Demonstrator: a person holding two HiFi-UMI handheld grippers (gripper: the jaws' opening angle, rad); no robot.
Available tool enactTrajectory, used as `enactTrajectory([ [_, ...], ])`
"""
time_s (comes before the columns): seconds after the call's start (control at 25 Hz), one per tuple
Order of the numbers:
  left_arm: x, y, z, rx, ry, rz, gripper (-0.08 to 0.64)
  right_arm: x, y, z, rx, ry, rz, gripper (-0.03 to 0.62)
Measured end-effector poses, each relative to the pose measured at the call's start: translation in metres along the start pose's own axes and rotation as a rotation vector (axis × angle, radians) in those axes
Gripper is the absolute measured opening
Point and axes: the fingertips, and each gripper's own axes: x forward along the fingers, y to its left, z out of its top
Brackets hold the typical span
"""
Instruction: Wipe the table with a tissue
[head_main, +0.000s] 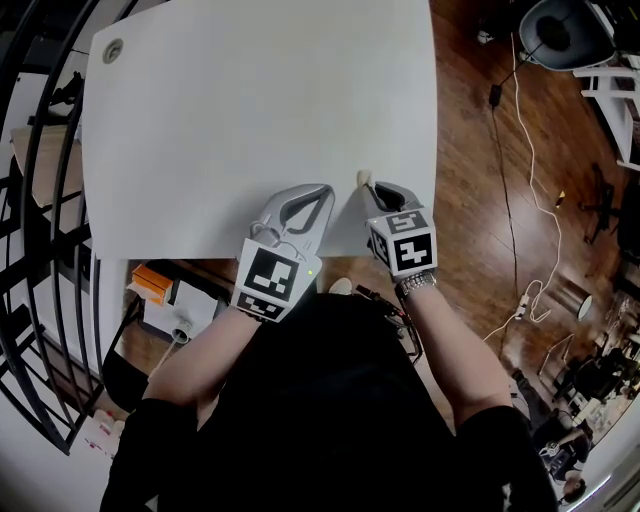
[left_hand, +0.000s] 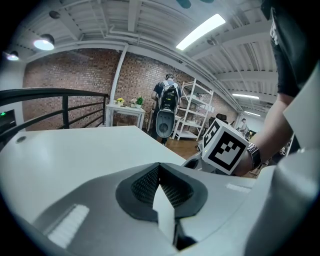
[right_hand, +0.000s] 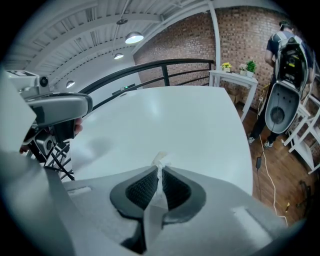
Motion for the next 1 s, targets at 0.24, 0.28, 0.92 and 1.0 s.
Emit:
enactTrajectory([
  [0.24,-0.007,0.006,0.002,0.000,-0.012,0.012,0.011,0.003,-0.001,0.006,-0.008,-0.011,-0.011,0.014],
  [0.28,-0.008,0.008,0.003,0.000,-0.013,0.015,0.011,0.004,-0.001,0.008,-0.009,-0.012,-0.012,0.014],
  [0.92,-0.022,0.010,0.012,0.015,-0.047,0.020,0.011,-0.013,-0.007,0.022,0.017,-0.122,-0.069,0.015],
  [1.0,-0.024,0.009,0.013,0.018,-0.053,0.017,0.011,-0.018,-0.010,0.022,0.022,-0.130,-0.086,0.015],
])
